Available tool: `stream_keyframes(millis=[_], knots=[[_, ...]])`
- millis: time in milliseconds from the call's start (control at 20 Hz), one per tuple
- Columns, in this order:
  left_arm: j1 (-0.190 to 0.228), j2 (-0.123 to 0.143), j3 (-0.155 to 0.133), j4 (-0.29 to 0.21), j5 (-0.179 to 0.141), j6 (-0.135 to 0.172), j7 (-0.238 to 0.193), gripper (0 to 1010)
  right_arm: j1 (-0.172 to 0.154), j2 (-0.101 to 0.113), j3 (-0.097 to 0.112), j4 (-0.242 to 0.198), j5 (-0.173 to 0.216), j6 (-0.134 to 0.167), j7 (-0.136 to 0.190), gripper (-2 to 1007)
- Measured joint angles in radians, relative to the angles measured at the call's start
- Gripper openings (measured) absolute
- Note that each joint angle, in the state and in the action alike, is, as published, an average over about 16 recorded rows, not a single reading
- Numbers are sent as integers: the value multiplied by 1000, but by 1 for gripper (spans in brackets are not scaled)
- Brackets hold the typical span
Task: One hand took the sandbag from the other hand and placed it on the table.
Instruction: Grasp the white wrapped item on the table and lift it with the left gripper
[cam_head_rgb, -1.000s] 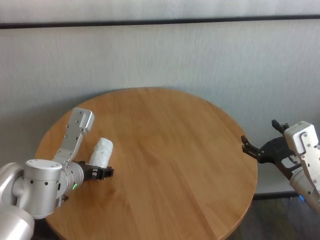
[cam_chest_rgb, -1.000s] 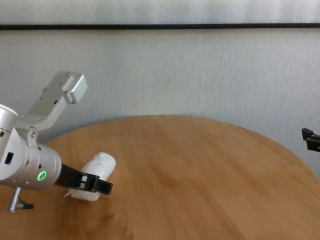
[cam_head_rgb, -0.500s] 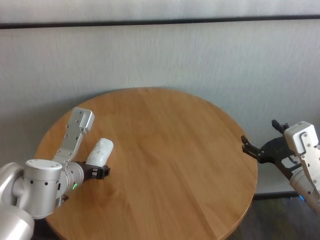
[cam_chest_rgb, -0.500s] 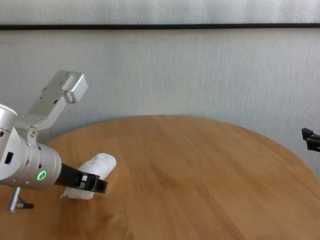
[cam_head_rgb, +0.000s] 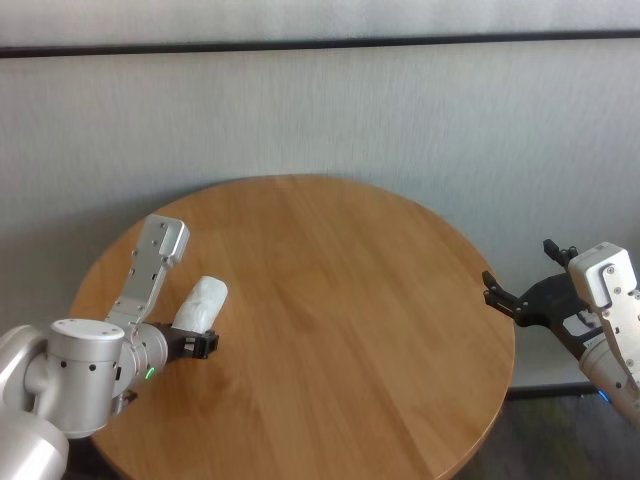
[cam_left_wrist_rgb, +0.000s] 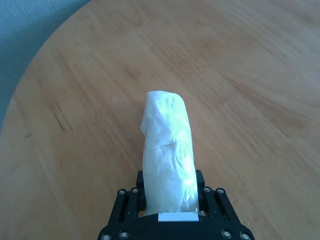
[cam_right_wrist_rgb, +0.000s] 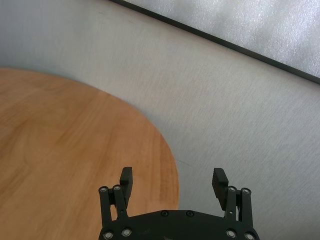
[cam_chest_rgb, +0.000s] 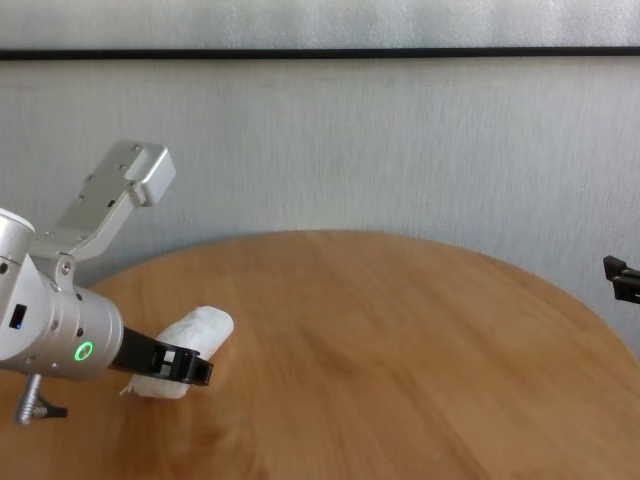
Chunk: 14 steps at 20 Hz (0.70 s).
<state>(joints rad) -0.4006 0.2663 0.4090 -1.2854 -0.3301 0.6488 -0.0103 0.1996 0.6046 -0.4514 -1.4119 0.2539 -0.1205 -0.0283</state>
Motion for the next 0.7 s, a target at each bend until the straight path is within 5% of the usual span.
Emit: stream_keyframes(millis=[700], knots=[[1, 1, 0, -2, 0, -2, -4, 569, 0, 0, 0, 0, 0, 0, 0, 1003]])
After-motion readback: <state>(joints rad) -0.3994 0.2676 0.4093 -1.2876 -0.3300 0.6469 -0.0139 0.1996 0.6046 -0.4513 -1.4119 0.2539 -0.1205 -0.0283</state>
